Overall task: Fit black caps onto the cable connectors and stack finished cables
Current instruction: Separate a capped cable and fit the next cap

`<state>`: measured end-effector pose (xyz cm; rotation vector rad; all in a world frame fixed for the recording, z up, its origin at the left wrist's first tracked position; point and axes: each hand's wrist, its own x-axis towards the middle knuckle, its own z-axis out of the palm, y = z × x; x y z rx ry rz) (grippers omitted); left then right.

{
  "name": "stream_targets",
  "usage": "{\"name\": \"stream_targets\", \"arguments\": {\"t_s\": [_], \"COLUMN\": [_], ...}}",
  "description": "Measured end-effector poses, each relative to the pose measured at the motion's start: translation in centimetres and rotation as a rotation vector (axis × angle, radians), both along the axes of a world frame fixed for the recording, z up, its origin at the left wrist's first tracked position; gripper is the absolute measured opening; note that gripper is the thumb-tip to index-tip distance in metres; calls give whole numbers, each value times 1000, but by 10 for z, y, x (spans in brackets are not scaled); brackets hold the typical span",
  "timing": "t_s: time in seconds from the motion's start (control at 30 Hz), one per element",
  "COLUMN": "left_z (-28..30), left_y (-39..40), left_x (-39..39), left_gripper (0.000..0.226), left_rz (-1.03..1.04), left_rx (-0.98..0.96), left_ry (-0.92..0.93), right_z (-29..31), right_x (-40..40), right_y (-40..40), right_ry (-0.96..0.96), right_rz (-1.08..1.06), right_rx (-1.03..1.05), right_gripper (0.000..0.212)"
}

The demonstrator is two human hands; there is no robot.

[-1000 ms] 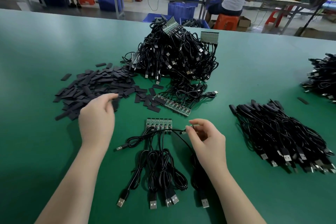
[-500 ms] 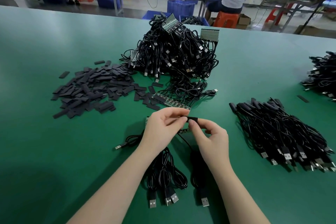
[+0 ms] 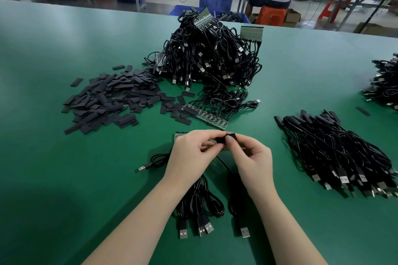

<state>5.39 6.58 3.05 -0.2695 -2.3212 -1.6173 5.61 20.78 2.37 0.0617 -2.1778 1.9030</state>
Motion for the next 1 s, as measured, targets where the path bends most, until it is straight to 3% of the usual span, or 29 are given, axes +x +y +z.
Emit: {"name": "stream_targets", "arguments": {"t_s": [0.23, 0.57, 1.0], "left_z": [-1, -6, -6], "left_y": [-2, 0, -1], "left_x": [2, 1, -1], "left_gripper": [31, 27, 24], "left_rz": [1, 36, -2], "left_rx": [-115, -226, -231], "left_ry": [132, 172, 74], "right_z": [-3, -7, -6], "right_x": [-1, -4, -5], "right_y": [2, 6, 3], "right_ry": [-14, 30, 23], "right_rz": [-36, -20, -35], "right_rx": [45, 152, 79], "right_gripper": [6, 22, 37]}}
